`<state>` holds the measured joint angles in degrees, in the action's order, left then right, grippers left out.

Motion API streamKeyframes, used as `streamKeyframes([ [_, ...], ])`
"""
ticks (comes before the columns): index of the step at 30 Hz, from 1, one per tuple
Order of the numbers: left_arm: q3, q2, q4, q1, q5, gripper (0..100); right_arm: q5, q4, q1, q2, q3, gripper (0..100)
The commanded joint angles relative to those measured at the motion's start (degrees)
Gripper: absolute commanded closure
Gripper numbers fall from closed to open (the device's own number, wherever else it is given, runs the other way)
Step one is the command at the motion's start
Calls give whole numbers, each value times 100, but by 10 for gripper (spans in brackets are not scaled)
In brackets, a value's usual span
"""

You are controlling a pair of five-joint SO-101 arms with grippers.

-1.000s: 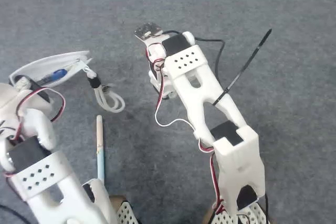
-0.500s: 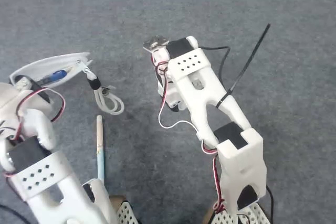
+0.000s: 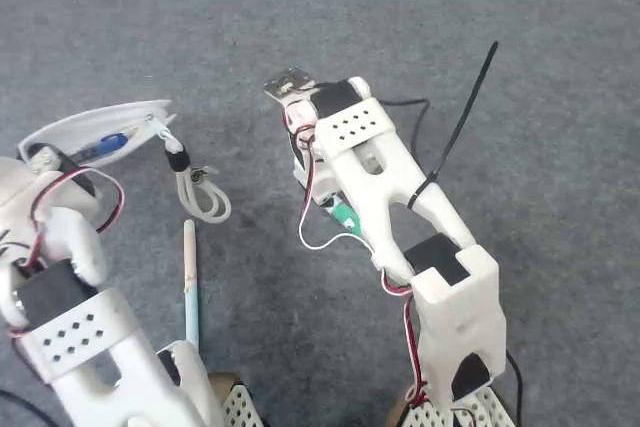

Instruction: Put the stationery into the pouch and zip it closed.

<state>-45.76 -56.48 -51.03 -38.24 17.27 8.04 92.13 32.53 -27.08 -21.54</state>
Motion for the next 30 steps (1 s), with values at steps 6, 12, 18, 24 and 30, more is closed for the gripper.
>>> streamKeyframes([
  [6,-13,-35,105,26,-53,988,-70,-673,57,-391,-35,896],
  [12,-40,-35,105,26,-62,988,-35,-892,22,-796,-35,897],
  [18,-40,-35,105,26,-62,988,-26,-892,-84,-1015,-35,960],
  [24,-40,-18,105,26,-62,988,-26,-769,-295,-963,-35,991],
  [30,-40,-9,105,26,-62,988,-26,-242,-321,-418,0,992],
])
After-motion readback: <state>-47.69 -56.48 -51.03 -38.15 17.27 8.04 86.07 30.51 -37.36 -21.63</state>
